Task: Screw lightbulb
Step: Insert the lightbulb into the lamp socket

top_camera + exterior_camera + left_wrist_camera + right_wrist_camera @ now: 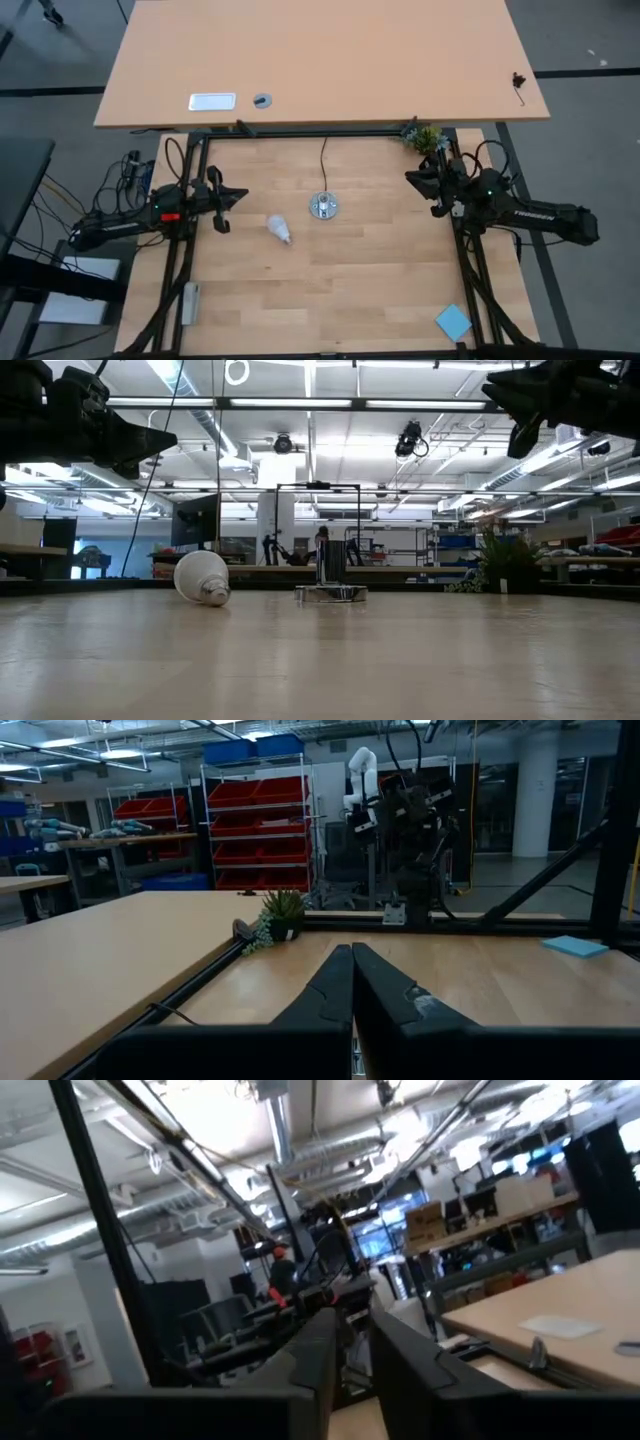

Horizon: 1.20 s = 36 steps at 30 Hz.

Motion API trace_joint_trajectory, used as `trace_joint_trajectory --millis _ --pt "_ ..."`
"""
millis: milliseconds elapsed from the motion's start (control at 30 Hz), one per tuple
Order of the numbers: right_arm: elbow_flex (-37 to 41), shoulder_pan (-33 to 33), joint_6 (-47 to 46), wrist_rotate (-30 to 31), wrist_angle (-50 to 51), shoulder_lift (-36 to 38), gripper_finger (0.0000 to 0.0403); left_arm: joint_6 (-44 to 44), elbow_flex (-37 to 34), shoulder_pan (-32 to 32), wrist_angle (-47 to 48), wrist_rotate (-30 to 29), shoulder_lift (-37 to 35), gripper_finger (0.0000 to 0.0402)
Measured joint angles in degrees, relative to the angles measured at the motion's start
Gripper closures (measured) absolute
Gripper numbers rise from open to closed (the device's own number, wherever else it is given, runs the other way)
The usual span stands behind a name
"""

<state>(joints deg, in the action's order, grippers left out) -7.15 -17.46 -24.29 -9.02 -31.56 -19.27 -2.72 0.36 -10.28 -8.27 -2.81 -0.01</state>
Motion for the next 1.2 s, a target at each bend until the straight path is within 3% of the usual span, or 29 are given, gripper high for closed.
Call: trace_joint_trajectory --millis 300,500,733,1000,1200 --pt "-8.0 5.6 -2.6 2.2 5.1 -13.0 0.0267 0.0 0.0 0.0 0.0 0.0 0.0 0.0396" --pt "-14.9 9.5 -6.4 4.7 7.6 -22.1 0.0269 0.0 0.0 0.0 0.0 0.0 0.0 0.0396" --pt "-27.0 13.4 -8.8 8.0 21.2 -32.0 0.0270 0.0 0.0 0.0 0.0 0.0 0.0 0.0396" --pt "-39.7 14.5 -14.0 7.5 36.4 -42.6 0.0270 0.0 0.0 0.0 0.0 0.0 0.0 0.0396" --pt "-45.9 14.5 -16.8 6.1 37.9 -49.5 0.0270 0.0 0.0 0.0 0.0 0.0 0.0 0.0396"
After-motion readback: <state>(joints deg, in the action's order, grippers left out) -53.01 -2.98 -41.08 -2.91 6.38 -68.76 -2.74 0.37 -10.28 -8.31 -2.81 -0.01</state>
